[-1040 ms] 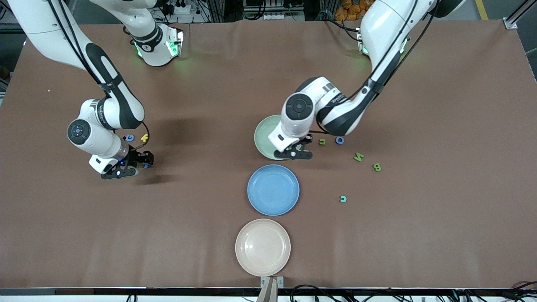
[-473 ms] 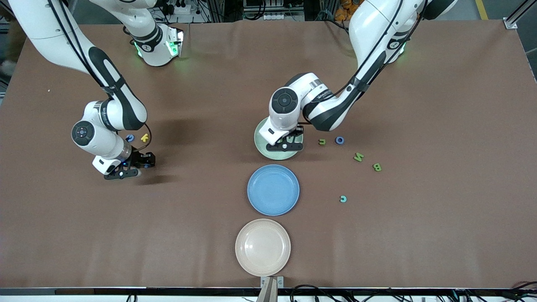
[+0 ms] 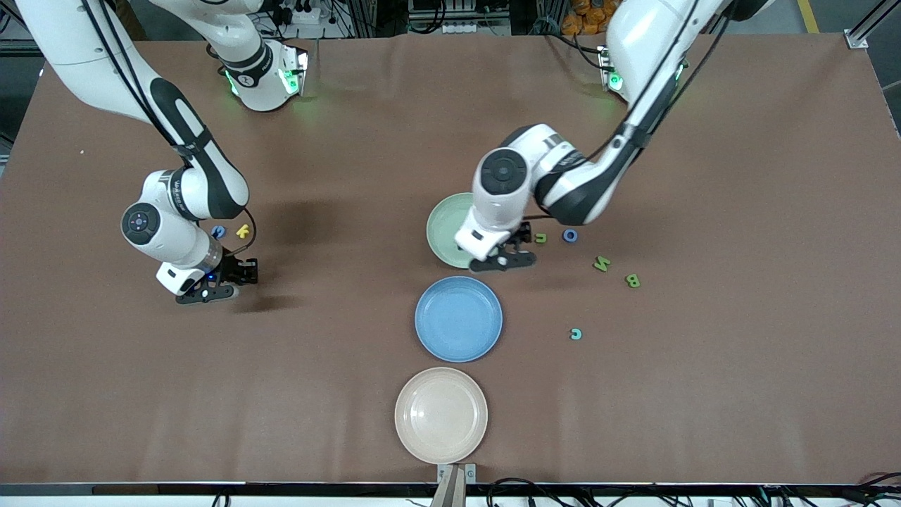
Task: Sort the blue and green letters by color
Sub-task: 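Drop the x on the blue plate while the left gripper returns, then grasp the green u with the left gripper while the right gripper reaches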
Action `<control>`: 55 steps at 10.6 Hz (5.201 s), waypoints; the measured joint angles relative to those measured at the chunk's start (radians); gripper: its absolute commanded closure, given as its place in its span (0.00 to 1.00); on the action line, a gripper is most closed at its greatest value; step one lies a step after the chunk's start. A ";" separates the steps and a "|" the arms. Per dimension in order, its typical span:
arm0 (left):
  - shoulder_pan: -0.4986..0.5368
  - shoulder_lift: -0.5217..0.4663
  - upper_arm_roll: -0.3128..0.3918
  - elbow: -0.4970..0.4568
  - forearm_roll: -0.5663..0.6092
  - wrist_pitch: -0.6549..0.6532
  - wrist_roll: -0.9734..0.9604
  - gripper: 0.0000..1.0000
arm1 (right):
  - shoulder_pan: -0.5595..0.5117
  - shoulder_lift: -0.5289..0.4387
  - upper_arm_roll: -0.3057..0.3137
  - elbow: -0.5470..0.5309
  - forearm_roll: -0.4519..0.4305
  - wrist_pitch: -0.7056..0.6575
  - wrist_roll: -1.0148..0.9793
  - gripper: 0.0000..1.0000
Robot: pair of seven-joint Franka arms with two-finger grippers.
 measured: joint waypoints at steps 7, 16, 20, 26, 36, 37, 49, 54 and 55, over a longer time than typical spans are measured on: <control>0.267 -0.097 0.010 0.050 0.002 -0.049 0.118 0.00 | 0.135 -0.008 0.035 0.311 0.234 -0.141 0.259 1.00; 0.456 -0.380 0.004 -0.374 -0.151 -0.030 0.330 0.00 | 0.529 0.307 -0.022 0.723 0.432 0.104 0.578 1.00; 0.417 -0.439 -0.003 -0.559 -0.165 0.106 0.327 0.00 | 0.734 0.363 -0.144 0.743 0.429 0.102 0.691 0.44; 0.167 -0.326 -0.021 -0.577 -0.165 0.254 0.186 0.00 | 0.751 0.402 -0.178 0.756 0.343 0.117 0.878 0.00; 0.100 -0.156 -0.003 -0.580 0.042 0.386 0.052 0.00 | 0.553 0.089 -0.183 0.724 0.207 -0.514 0.912 0.00; 0.105 -0.152 0.000 -0.579 0.044 0.398 0.052 0.00 | 0.528 0.019 -0.183 0.683 0.203 -0.587 0.900 0.00; 0.132 -0.095 0.000 -0.579 0.147 0.456 0.052 0.10 | 0.188 -0.492 -0.121 0.069 0.052 -0.623 0.346 0.00; 0.132 -0.095 -0.003 -0.571 0.147 0.465 0.020 1.00 | 0.054 -0.521 -0.119 -0.062 0.047 -0.490 0.182 0.00; 0.132 -0.097 -0.005 -0.569 0.147 0.465 0.015 1.00 | 0.036 -0.521 -0.118 -0.085 0.047 -0.457 0.151 0.00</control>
